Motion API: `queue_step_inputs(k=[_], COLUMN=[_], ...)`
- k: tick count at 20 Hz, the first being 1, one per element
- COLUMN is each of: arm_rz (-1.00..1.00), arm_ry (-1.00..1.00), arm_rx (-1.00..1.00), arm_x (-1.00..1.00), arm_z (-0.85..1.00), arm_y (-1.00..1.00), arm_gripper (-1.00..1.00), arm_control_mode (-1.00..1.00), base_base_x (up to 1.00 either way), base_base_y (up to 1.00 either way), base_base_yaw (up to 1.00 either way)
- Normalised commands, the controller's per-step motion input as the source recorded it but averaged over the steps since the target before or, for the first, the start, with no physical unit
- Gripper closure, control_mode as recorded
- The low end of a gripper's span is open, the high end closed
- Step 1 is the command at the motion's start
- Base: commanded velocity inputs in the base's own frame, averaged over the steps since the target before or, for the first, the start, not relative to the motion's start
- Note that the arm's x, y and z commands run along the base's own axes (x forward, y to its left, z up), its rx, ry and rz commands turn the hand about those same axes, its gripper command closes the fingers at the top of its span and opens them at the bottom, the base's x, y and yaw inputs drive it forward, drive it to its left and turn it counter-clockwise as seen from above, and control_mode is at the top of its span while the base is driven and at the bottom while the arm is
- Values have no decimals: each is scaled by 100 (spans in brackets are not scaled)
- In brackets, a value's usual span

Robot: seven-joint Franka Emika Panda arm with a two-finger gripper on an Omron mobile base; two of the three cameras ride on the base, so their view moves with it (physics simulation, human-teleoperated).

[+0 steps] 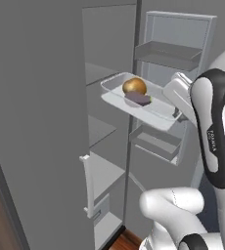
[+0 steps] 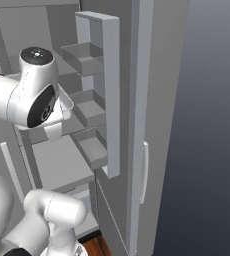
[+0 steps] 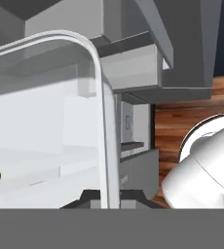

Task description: Take the potato and eggplant out of the freezer and place them in the tupperware container on the counter. Then put the tupperware containing the vegetables back in the freezer.

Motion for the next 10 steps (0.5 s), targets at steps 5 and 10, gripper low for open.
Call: queue_step_inputs(k=[5,10], arm_rz=[-8,-11], arm_ry=[-12,-8], arm_rx=[1,0], arm_x=[16,37], arm_z=[1,0], arm_y=[6,8], arm_gripper=[100,100], arm_control_mode=[-100,-100], base_base_x=[0,0], base_base_y=[0,0], base_base_yaw=[0,0])
